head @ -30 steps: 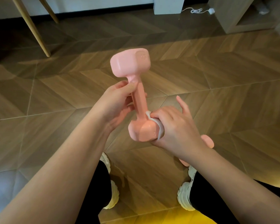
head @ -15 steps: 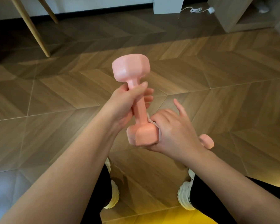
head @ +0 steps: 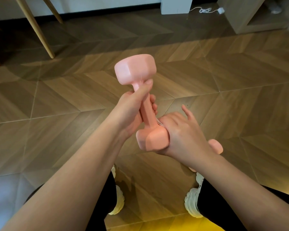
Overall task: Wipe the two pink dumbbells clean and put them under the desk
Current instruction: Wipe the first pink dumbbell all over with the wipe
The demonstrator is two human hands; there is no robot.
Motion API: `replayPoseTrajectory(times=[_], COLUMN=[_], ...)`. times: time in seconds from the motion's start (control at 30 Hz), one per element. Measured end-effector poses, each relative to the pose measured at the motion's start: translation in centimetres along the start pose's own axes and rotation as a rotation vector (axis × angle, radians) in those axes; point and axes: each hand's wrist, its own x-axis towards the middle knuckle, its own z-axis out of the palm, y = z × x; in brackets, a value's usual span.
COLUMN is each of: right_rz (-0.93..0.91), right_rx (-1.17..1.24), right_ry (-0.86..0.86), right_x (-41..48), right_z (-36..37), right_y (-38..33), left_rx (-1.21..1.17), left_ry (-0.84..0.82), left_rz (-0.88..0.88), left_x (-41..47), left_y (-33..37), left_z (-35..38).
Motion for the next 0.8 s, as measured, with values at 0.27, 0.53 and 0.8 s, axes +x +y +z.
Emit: replayPoseTrajectory(times=[0.27,0.53,0.8], right_rz=[0.042,0.086,0.078], right_rx=[-0.032,0.206,0.156], right_ry=[0.104,-0.255,-0.191], right_x=[-0.2,1.2,0.5], right_z=[0.4,-0.2,-1.1], right_y=[-0.3,-0.3,-1.0], left_rx=[-0.058,0.074,0.097], left_ry=[0.081,0.161,0.163], left_rz=[-0.013,0.074,0.053], left_x=[0.3,0.1,-0.1], left_y=[-0.4,-0.6,-0.6], left_z=[0.0,0.2,0.6])
